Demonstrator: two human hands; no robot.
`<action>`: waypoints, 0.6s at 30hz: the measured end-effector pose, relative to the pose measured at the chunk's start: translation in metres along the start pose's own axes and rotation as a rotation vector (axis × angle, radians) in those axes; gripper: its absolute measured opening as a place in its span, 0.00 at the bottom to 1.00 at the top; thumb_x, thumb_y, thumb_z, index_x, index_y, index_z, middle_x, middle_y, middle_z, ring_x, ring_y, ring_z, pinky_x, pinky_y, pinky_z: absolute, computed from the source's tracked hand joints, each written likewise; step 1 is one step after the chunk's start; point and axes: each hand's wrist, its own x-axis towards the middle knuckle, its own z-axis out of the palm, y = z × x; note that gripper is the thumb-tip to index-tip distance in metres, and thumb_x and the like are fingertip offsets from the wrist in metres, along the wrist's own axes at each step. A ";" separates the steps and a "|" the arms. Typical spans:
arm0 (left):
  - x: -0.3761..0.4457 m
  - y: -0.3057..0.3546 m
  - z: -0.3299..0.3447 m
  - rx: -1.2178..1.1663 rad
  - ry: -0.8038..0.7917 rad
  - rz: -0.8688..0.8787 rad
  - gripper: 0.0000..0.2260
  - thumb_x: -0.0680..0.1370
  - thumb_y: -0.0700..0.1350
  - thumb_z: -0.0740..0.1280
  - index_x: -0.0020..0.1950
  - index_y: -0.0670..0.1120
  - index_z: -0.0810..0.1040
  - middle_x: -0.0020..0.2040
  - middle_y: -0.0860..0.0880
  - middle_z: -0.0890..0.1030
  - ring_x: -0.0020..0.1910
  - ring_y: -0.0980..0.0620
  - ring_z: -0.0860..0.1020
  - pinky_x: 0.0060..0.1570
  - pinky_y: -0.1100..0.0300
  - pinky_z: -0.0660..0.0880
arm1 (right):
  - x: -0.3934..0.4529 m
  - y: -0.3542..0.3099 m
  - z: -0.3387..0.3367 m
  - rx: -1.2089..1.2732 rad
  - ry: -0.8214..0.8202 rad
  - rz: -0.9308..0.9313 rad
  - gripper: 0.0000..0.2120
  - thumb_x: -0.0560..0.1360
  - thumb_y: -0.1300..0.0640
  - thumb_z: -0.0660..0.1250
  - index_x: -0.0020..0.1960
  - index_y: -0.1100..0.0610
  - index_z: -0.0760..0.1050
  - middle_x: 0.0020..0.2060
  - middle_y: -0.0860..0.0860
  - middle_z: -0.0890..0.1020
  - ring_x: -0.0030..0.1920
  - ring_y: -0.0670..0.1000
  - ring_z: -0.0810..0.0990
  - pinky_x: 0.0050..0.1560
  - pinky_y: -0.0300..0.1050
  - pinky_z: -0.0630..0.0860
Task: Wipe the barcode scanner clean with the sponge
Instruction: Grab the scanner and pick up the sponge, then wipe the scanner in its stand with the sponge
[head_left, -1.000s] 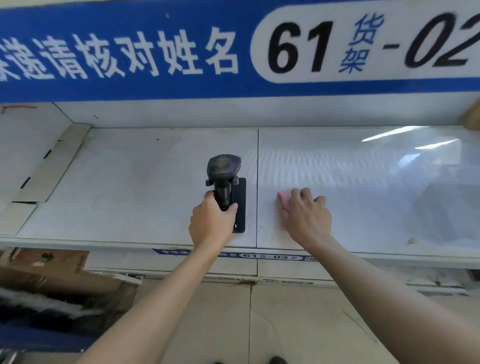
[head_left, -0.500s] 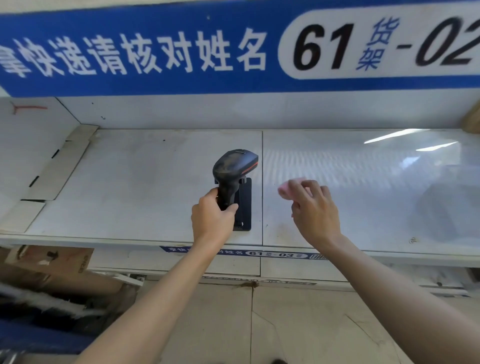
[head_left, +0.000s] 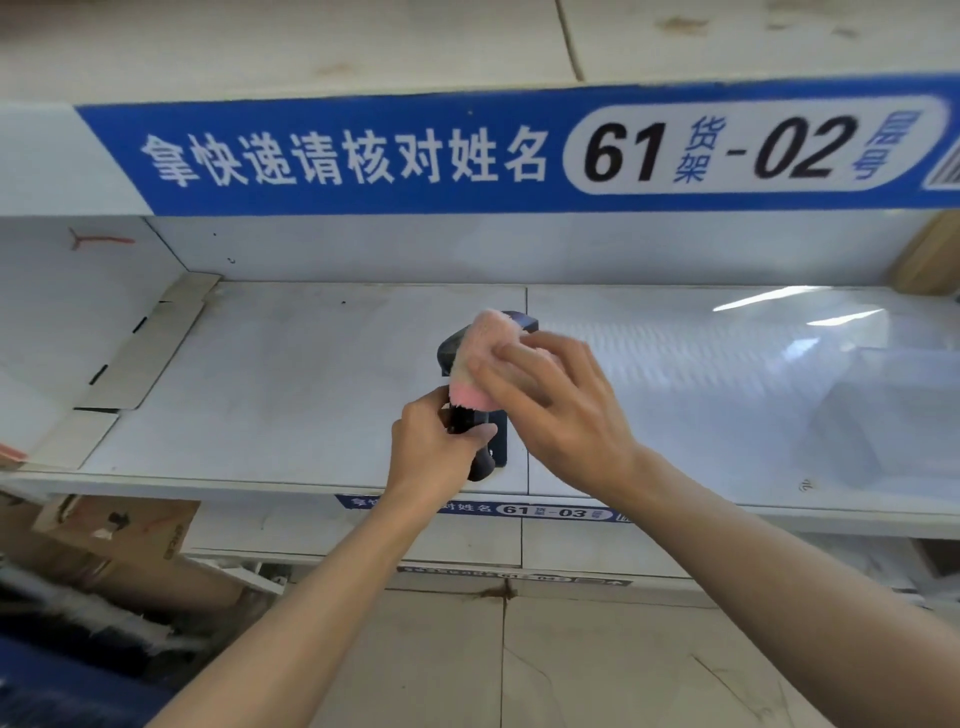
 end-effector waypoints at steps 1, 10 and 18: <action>-0.002 0.003 -0.001 -0.013 -0.023 0.010 0.13 0.70 0.40 0.75 0.43 0.57 0.77 0.43 0.54 0.84 0.43 0.58 0.81 0.39 0.65 0.74 | -0.001 0.002 0.001 -0.005 -0.015 -0.020 0.14 0.79 0.66 0.60 0.60 0.59 0.79 0.58 0.56 0.74 0.55 0.61 0.72 0.47 0.56 0.74; -0.011 0.005 -0.011 -0.009 -0.072 0.033 0.18 0.72 0.39 0.73 0.56 0.55 0.72 0.49 0.49 0.82 0.44 0.50 0.82 0.49 0.51 0.80 | -0.013 0.030 -0.020 -0.079 -0.161 0.242 0.23 0.67 0.75 0.70 0.59 0.59 0.80 0.53 0.59 0.81 0.46 0.65 0.75 0.35 0.58 0.77; -0.012 0.010 -0.007 0.100 -0.029 0.165 0.18 0.70 0.42 0.76 0.56 0.51 0.77 0.39 0.61 0.78 0.41 0.56 0.79 0.38 0.71 0.71 | 0.006 0.006 -0.021 -0.027 -0.030 0.014 0.20 0.77 0.69 0.55 0.64 0.55 0.74 0.59 0.53 0.72 0.52 0.62 0.71 0.43 0.50 0.71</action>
